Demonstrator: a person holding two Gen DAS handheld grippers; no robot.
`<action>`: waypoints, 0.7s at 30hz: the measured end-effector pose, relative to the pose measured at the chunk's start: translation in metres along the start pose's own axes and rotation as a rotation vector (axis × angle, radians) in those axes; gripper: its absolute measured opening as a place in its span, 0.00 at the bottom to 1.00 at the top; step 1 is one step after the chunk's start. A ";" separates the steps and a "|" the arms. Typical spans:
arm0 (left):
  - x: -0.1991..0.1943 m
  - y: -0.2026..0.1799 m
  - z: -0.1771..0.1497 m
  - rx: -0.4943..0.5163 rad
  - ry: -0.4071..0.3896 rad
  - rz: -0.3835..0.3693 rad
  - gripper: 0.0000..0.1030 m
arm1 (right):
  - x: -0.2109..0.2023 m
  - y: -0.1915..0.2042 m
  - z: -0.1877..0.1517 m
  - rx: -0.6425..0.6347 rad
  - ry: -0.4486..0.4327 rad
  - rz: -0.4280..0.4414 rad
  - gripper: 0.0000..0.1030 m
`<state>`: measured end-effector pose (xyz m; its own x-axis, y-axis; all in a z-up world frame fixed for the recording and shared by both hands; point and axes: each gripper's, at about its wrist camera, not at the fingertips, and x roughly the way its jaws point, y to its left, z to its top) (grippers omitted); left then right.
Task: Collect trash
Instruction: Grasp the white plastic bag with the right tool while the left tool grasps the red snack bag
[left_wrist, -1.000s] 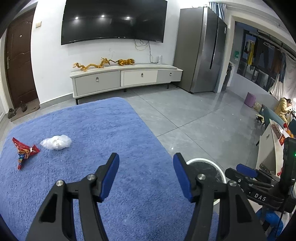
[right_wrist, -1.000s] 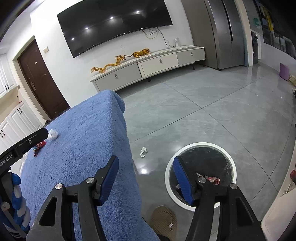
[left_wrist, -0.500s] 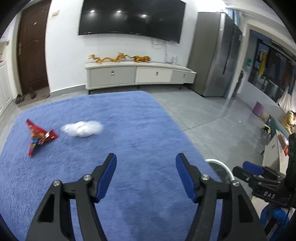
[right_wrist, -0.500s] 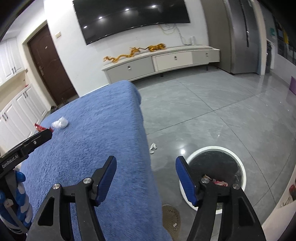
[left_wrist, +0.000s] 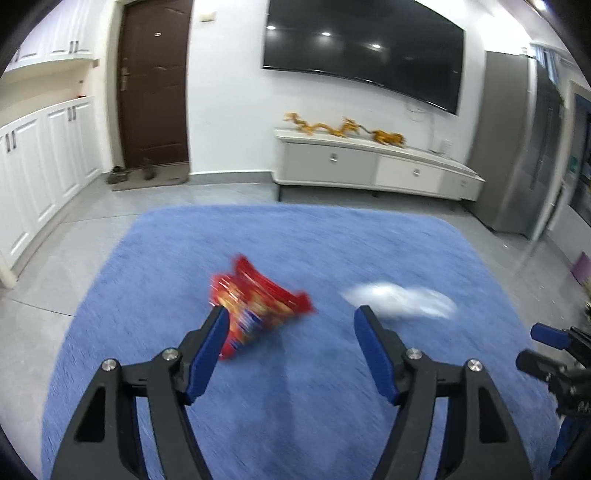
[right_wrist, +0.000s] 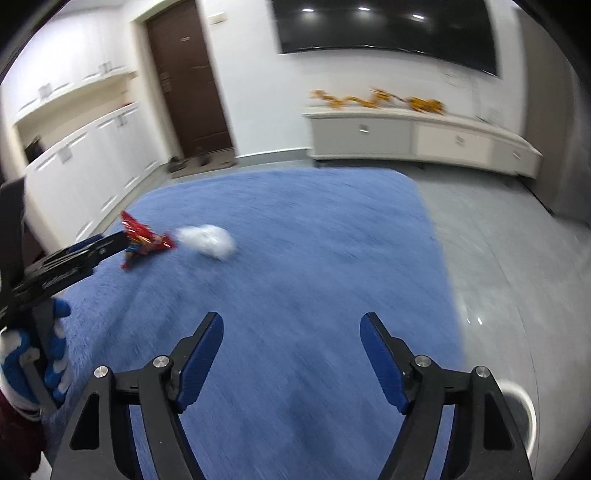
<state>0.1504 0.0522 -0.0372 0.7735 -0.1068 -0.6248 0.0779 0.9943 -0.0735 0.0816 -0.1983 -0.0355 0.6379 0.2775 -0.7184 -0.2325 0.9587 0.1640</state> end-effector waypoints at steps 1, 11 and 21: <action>0.008 0.005 0.004 -0.005 0.004 0.008 0.67 | 0.011 0.008 0.008 -0.022 -0.003 0.019 0.74; 0.063 0.027 0.011 -0.061 0.089 -0.003 0.67 | 0.107 0.065 0.054 -0.127 0.033 0.117 0.74; 0.056 0.025 -0.001 -0.053 0.115 -0.006 0.28 | 0.107 0.065 0.046 -0.130 0.033 0.110 0.30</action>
<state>0.1948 0.0707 -0.0750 0.6956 -0.1157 -0.7091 0.0466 0.9921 -0.1162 0.1684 -0.1029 -0.0708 0.5792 0.3761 -0.7233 -0.3942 0.9058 0.1553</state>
